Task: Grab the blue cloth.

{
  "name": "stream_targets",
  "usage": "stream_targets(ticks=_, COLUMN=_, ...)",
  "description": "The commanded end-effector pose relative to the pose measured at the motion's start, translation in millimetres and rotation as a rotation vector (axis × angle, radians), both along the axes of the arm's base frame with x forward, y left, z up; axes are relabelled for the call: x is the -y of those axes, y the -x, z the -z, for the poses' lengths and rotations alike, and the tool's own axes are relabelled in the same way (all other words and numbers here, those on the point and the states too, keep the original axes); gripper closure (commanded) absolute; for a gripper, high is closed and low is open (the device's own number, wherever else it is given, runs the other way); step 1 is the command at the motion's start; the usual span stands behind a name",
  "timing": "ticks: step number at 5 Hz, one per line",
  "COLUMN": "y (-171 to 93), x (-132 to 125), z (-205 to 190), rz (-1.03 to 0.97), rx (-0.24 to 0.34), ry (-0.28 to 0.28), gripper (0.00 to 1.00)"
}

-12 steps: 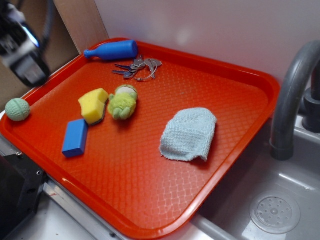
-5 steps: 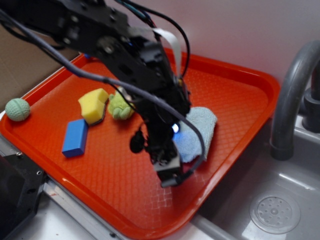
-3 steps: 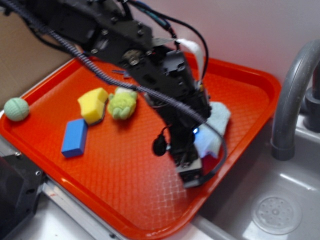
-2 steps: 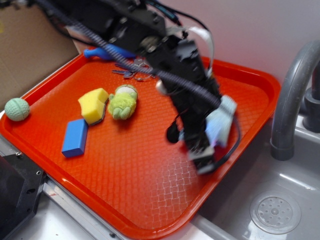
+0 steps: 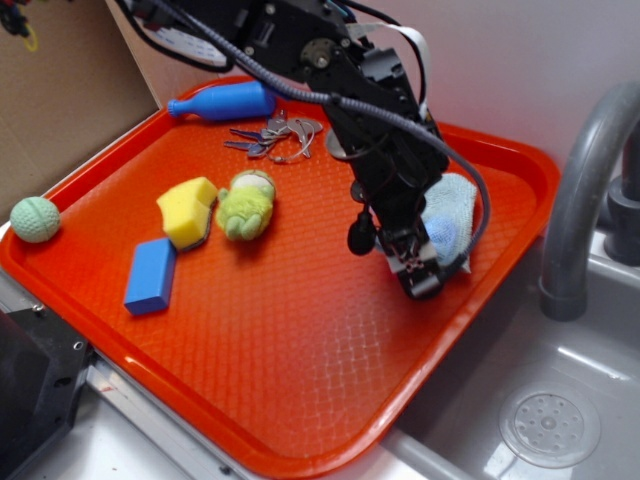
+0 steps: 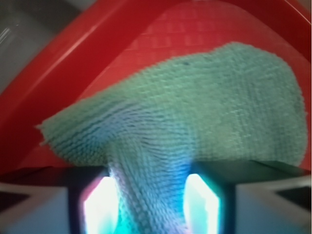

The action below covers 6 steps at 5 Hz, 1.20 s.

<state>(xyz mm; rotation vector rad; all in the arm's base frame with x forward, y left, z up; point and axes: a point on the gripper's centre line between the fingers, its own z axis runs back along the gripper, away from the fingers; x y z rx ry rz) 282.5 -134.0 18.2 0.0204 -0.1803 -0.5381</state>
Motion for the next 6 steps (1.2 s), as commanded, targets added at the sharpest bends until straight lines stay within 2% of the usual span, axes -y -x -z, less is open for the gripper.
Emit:
stream_targets(ticks=1, y=14.3, x=-33.9, z=-23.0, rz=-0.176, rx=-0.027, ry=-0.041, gripper=1.0)
stream_targets(ticks=2, y=34.5, x=-53.6, z=-70.3, rz=-0.337, rx=-0.109, ry=-0.006, gripper=1.0)
stream_targets(ticks=3, y=52.8, x=-73.6, z=-118.6, rz=-0.509, rx=-0.097, ry=0.074, gripper=1.0)
stream_targets(ticks=4, y=52.3, x=-81.5, z=-165.2, rz=-0.546, rx=0.009, ry=0.162, gripper=1.0)
stream_targets(ticks=5, y=40.1, x=-83.9, z=-214.9, rz=-0.483, rx=0.023, ry=0.235, gripper=1.0)
stream_targets(ticks=6, y=31.8, x=-73.9, z=-229.7, rz=-0.444, rx=0.015, ry=0.222, gripper=1.0)
